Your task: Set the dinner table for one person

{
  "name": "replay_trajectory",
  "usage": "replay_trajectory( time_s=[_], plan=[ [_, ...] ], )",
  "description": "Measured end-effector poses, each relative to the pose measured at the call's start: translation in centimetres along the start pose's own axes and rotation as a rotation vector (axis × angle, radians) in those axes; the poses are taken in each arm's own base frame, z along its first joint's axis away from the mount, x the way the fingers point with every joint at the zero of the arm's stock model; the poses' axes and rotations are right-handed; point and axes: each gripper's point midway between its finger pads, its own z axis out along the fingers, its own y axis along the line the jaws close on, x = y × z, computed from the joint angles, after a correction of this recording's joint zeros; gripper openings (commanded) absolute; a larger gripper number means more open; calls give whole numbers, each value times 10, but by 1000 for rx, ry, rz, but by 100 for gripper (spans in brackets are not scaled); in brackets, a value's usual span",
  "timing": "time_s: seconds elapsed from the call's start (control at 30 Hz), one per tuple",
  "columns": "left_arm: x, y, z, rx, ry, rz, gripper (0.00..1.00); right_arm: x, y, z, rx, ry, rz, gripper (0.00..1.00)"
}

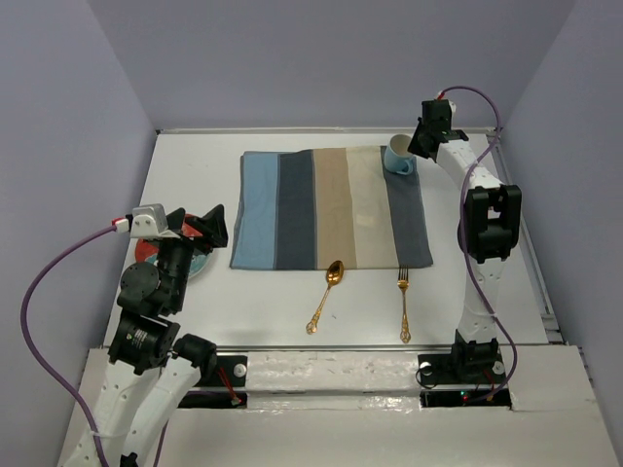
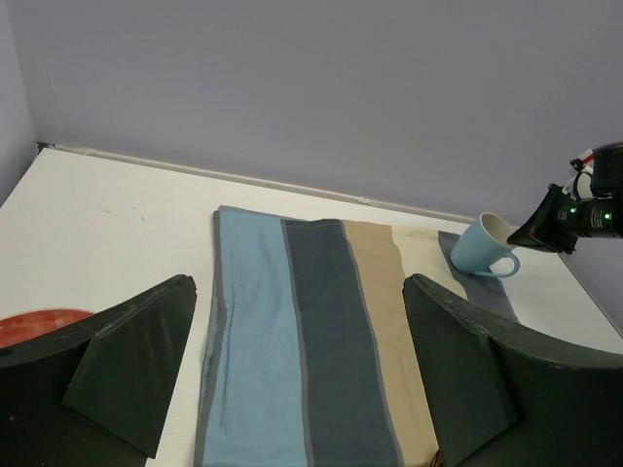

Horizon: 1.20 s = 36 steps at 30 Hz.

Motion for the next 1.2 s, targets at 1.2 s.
replay_trajectory(
  time_s=[1.2],
  plan=[
    [0, 5, 1, -20, -4, 0, 99, -28, 50, -92, -268, -71, -5, 27]
  ],
)
